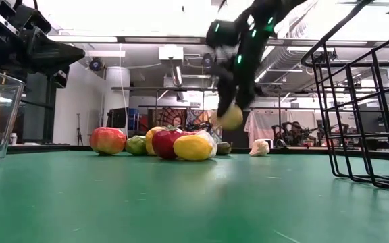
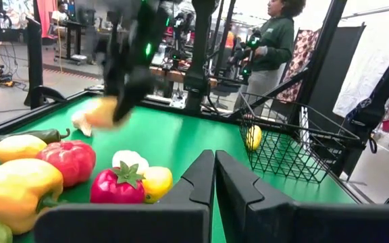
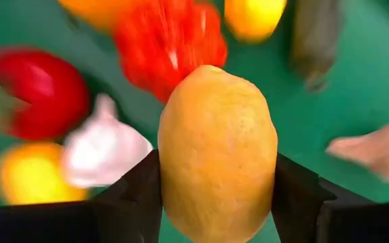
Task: Sort produce into baskets
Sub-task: Put the middle lemon into the transparent bin, then put the bottom lemon into the transparent bin, then put the left garlic into the wire basket
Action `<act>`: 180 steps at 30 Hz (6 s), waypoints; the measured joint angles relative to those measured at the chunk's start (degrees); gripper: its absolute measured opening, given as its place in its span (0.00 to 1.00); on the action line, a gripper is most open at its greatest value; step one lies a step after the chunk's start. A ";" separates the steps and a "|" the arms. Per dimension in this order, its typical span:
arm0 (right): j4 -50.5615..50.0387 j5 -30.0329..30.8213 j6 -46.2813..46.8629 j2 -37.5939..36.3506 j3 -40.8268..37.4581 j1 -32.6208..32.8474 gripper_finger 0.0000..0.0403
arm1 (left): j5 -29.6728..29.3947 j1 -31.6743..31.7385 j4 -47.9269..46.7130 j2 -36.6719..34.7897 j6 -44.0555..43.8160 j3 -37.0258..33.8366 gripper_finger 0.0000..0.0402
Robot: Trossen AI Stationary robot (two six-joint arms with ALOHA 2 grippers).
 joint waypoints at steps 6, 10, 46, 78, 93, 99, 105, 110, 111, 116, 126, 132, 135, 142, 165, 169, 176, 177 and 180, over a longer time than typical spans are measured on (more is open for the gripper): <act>19.01 -7.34 -0.30 -8.84 -0.01 4.74 0.47 | -0.01 0.00 0.02 0.00 0.01 0.02 0.00; 32.36 -14.26 0.28 -5.77 -0.13 11.67 0.47 | 0.00 0.01 0.01 0.00 0.01 0.01 0.00; 44.80 -9.17 17.55 45.02 54.50 31.28 0.86 | -0.02 0.00 -0.03 0.61 0.00 -0.02 0.00; -6.18 13.50 36.04 -23.75 -13.46 34.92 0.87 | -11.98 0.66 21.78 3.88 -28.82 0.46 0.00; 10.99 5.98 10.72 -31.50 -26.00 23.41 0.87 | 3.21 2.15 -5.87 60.94 -11.49 39.19 0.51; 9.55 4.15 4.51 -36.29 -25.00 21.09 0.87 | 2.36 -0.50 -7.30 83.37 4.30 51.24 0.63; 6.31 5.38 6.91 -43.85 -24.89 20.48 0.87 | -1.29 -1.57 -7.49 98.48 16.51 60.03 0.64; 4.69 8.03 10.65 -46.69 -24.89 20.48 0.87 | -5.01 -1.27 -12.26 105.46 22.95 64.24 0.64; 4.63 8.32 11.19 -46.83 -24.89 20.50 0.87 | -6.42 -1.07 -13.63 106.47 23.82 64.54 0.64; 4.61 9.07 11.99 -46.62 -24.89 20.50 0.87 | -12.36 -0.14 -14.99 109.54 26.85 64.62 0.64; 4.90 11.34 16.60 -45.82 -24.86 20.61 0.87 | -15.53 1.64 -17.21 109.82 26.53 64.61 0.59; 5.13 12.88 16.62 -45.82 -24.86 20.61 0.87 | -12.27 1.58 -22.34 104.97 24.14 64.64 0.35; 5.19 12.91 16.59 -45.82 -24.86 20.61 0.87 | -7.41 1.57 -27.80 99.74 21.25 64.61 0.35; 5.55 12.91 15.66 -45.76 -24.86 20.53 0.87 | -0.52 -3.04 -40.44 79.60 9.00 64.61 0.35; 6.90 11.69 16.42 -45.73 -24.86 20.39 0.87 | -5.75 -45.42 -66.27 71.04 -54.85 64.61 0.72; 9.29 11.43 20.11 -44.75 -24.86 19.95 0.87 | -4.63 -44.06 -66.64 70.72 -52.34 64.61 0.76; 23.17 0.58 23.90 -31.02 -24.86 12.69 0.87 | -18.41 -35.77 -68.21 62.17 -46.07 64.61 0.75; 25.60 -0.33 23.94 -28.48 -24.86 11.61 0.87 | -20.22 -33.88 -68.19 60.88 -44.98 64.61 0.75; 28.51 -2.50 25.47 -20.87 -24.43 8.42 0.87 | -23.62 -28.75 -68.19 57.69 -41.25 64.61 0.75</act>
